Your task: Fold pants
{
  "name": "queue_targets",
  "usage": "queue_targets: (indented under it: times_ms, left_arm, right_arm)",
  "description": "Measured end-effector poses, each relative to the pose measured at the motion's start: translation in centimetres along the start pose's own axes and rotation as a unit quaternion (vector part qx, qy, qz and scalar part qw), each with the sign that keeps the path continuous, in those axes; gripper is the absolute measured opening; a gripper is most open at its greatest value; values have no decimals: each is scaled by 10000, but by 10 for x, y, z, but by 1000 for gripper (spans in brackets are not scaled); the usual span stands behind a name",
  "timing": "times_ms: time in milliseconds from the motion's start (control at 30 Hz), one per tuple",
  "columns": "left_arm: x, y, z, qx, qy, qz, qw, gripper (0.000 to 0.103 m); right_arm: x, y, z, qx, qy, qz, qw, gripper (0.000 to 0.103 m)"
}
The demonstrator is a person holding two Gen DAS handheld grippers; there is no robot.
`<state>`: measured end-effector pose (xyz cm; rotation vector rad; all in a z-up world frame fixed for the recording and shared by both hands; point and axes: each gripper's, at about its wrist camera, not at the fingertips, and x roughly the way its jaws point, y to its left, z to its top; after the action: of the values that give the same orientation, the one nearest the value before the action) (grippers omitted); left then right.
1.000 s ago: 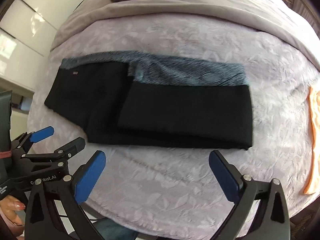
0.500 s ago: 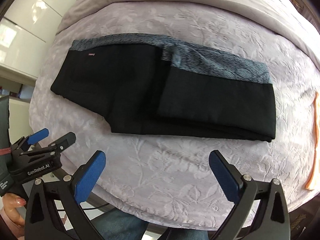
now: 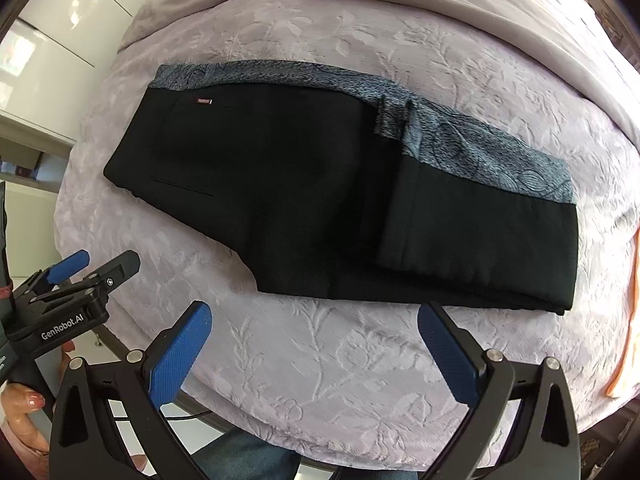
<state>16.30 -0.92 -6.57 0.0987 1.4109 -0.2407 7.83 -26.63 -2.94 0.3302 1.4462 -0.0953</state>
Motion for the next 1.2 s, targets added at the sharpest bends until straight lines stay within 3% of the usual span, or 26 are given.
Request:
queue_targets:
  times_ms: [1200]
  left_arm:
    - [43, 7, 49, -177, 7, -47, 9998, 103]
  right_arm:
    - [49, -15, -7, 234, 442, -85, 9987, 103]
